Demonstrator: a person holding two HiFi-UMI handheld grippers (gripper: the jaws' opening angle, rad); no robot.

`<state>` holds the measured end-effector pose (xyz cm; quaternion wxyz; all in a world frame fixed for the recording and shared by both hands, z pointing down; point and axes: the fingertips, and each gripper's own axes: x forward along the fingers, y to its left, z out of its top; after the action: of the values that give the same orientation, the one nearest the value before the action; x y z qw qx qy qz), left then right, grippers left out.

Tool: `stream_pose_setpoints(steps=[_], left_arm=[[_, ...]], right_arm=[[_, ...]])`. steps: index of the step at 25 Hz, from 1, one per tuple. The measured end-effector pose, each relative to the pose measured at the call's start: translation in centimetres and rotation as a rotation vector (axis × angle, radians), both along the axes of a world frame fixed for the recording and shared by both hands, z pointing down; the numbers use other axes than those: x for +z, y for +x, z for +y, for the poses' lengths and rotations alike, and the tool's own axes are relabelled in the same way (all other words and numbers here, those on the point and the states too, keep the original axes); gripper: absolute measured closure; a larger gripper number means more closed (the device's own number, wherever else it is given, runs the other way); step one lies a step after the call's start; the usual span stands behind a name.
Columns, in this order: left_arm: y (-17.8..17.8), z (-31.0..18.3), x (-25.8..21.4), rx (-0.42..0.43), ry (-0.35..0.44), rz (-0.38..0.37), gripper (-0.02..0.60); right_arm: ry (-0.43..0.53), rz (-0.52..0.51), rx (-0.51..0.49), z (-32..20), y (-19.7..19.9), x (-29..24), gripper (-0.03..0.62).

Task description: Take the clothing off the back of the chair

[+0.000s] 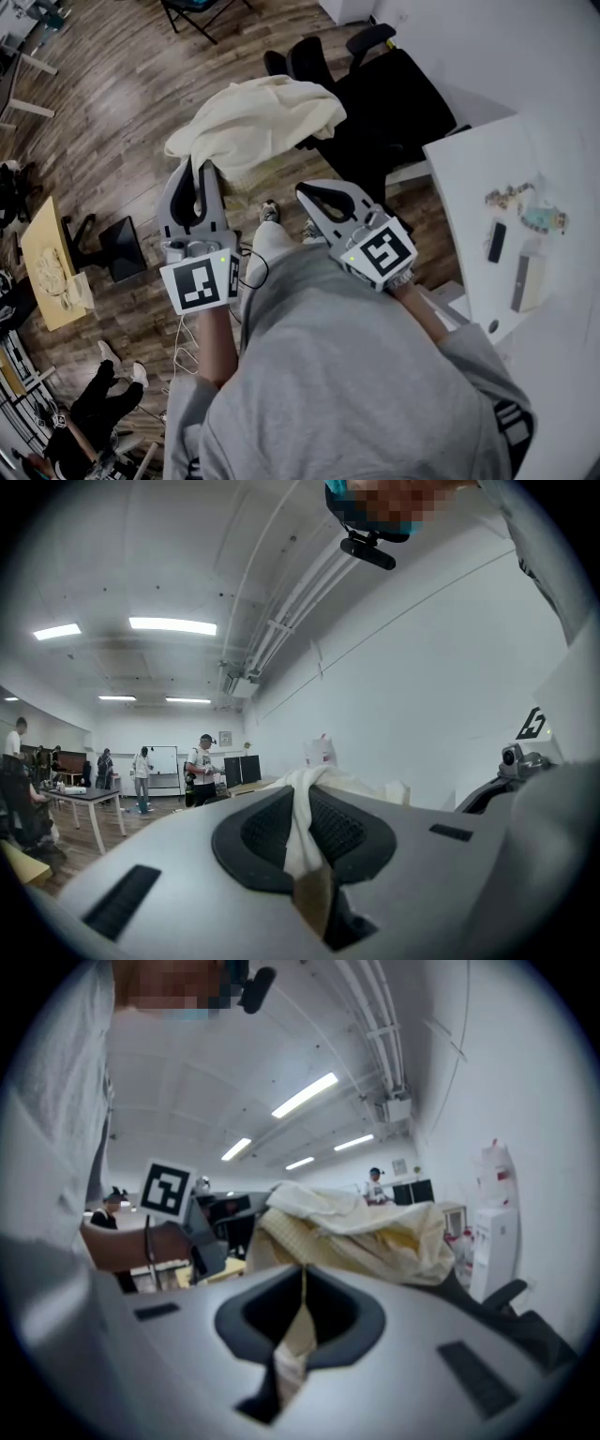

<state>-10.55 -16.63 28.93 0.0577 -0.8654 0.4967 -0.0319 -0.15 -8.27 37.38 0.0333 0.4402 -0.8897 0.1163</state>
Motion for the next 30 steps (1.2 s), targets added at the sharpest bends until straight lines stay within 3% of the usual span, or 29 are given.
stream_pose_setpoints(steps=[19, 30], left_arm=[[-2.9, 1.0, 0.2, -0.095, 0.004, 0.001, 0.509], [-7.7, 2.7, 2.2, -0.212, -0.045, -0.023, 0.509]], right_arm=[[-0.009, 0.002, -0.043, 0.6, -0.7, 0.5, 0.559], [-0.022, -0.007, -0.101, 0.6, -2.3, 0.7, 0.559]])
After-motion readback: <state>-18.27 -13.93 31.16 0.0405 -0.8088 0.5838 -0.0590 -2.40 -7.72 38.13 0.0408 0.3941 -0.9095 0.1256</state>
